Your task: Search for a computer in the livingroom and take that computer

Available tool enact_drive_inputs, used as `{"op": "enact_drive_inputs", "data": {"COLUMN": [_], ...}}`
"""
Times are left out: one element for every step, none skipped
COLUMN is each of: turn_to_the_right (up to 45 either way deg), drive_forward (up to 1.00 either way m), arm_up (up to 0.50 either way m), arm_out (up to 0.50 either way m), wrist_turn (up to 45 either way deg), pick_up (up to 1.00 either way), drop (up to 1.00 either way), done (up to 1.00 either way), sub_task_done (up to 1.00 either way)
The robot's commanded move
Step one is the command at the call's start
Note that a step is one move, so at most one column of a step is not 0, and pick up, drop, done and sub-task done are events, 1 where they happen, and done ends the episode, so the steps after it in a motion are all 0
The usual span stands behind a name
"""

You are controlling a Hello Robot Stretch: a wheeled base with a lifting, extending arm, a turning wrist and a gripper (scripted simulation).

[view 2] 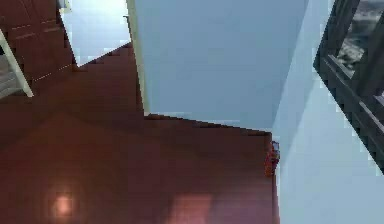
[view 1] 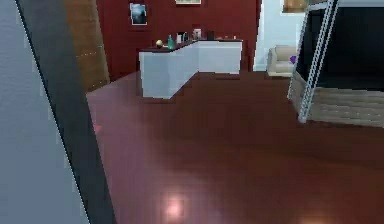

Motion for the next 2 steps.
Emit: {"op": "enact_drive_inputs", "data": {"turn_to_the_right": [45.0, 24.0], "drive_forward": [0.0, 0.0], "arm_up": [0.0, 0.0], "arm_out": [0.0, 0.0], "wrist_turn": [0.0, 0.0], "pick_up": [0.0, 0.0], "drop": [0.0, 0.0], "done": [0.0, 0.0], "sub_task_done": [0.0, 0.0]}}
